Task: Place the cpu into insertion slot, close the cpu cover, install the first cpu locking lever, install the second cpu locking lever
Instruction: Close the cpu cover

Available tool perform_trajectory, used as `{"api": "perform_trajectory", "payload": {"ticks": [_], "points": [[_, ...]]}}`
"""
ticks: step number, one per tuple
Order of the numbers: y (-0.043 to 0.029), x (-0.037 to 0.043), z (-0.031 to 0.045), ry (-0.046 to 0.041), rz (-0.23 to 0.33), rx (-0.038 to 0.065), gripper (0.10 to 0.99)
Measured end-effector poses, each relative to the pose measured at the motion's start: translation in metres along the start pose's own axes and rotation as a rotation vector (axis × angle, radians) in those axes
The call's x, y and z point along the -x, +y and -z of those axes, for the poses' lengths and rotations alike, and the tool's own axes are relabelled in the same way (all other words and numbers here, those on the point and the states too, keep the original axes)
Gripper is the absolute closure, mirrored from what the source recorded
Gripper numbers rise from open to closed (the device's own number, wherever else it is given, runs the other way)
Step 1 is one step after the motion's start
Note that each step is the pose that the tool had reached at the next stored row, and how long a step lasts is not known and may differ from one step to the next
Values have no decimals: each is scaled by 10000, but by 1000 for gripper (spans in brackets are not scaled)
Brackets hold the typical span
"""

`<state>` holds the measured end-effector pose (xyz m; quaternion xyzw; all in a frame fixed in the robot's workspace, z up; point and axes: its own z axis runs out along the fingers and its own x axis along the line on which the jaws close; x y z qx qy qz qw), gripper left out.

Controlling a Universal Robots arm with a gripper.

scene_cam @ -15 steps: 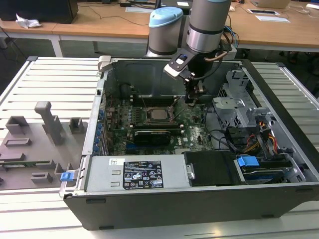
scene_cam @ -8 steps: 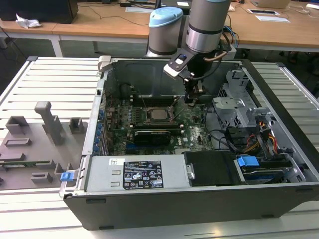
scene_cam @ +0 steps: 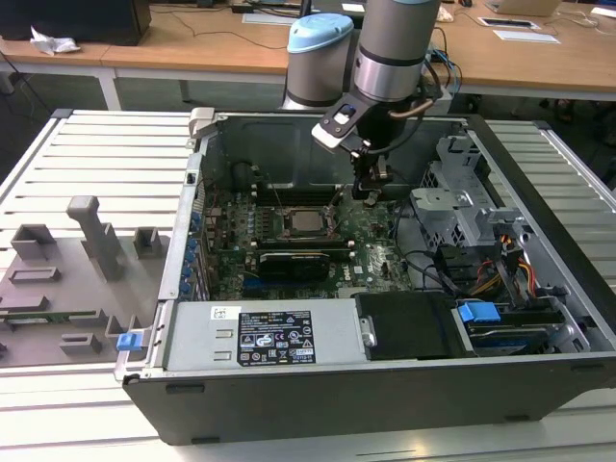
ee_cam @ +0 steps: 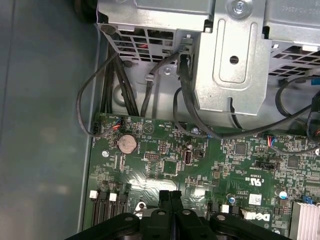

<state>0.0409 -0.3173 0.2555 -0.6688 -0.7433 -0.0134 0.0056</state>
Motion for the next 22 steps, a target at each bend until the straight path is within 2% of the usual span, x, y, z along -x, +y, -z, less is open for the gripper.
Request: {"api": "perform_trajectory", "payload": {"ticks": [22], "points": [[-87,-9,1,0,-1,0,980]]}}
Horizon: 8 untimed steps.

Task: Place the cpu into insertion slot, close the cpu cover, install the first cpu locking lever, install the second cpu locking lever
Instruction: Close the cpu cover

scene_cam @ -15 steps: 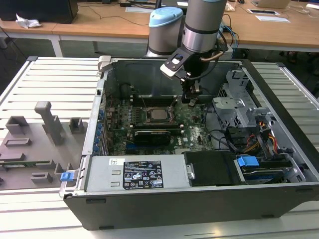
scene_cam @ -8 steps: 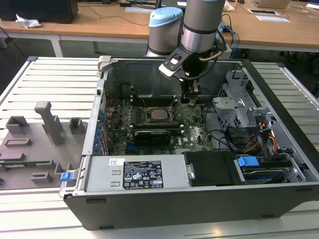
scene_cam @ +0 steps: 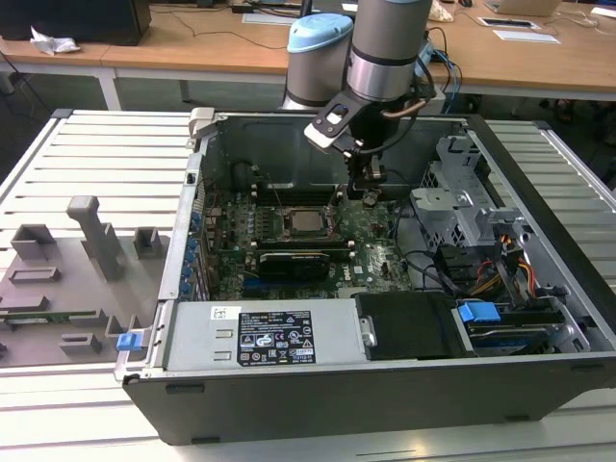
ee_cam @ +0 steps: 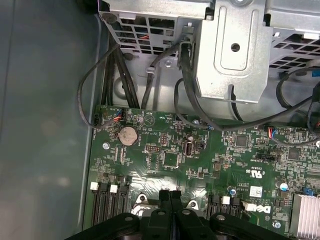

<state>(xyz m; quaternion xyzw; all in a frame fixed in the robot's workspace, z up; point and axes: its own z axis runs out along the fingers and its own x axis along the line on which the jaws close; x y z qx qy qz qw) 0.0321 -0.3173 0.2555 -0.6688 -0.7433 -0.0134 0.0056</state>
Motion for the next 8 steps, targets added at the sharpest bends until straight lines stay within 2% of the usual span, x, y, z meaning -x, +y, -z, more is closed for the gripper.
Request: {"api": "perform_trajectory", "payload": {"ticks": [8], "points": [[-19,-2,-7,0,-1,0,980]]}}
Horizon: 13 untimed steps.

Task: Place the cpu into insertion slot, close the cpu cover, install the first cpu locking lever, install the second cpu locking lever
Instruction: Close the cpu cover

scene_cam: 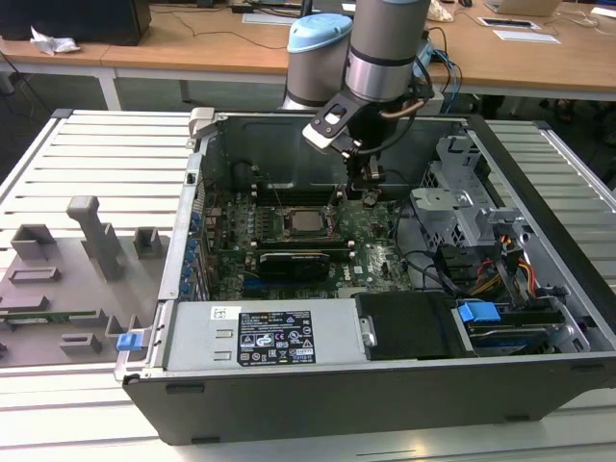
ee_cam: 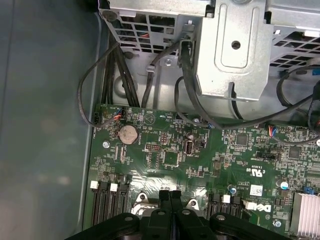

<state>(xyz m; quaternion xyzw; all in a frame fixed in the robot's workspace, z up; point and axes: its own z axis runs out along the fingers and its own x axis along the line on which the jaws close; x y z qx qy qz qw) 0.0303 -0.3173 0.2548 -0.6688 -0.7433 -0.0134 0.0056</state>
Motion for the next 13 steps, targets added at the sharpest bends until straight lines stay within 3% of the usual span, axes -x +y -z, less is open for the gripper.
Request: {"api": "perform_trajectory", "payload": {"ticks": [13], "points": [[-157,-16,-17,-1,0,0,980]]}}
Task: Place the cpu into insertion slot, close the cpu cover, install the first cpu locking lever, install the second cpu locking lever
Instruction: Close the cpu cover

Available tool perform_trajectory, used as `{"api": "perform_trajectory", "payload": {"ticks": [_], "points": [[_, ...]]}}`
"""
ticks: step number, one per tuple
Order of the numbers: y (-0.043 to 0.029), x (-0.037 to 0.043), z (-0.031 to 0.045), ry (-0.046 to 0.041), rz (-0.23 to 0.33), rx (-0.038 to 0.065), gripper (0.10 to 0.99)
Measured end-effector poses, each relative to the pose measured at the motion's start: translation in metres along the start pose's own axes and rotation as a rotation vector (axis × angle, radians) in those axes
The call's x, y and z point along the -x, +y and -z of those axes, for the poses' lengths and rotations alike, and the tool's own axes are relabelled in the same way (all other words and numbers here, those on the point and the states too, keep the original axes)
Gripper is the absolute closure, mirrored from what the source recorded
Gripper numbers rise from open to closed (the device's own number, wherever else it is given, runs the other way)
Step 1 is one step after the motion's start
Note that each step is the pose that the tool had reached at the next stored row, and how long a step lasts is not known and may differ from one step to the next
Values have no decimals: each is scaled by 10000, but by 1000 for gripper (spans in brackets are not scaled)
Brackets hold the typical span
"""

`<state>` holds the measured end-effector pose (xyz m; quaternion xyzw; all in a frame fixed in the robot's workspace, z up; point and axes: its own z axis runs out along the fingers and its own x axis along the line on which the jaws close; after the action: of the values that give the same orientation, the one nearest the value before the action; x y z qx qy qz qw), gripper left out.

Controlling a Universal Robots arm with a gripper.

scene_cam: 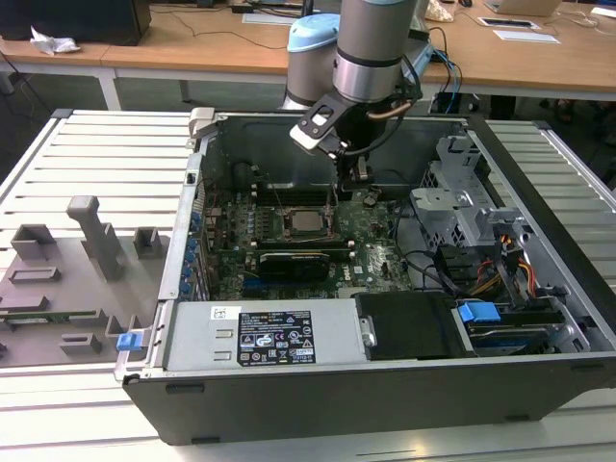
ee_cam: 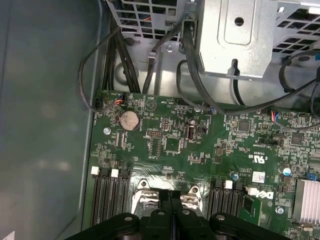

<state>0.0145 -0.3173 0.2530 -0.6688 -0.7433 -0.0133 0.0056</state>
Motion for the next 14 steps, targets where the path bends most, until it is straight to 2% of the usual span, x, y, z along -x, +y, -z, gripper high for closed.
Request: {"api": "perform_trajectory", "payload": {"ticks": [14], "points": [[-144,-14,-46,1,1,0,980]]}}
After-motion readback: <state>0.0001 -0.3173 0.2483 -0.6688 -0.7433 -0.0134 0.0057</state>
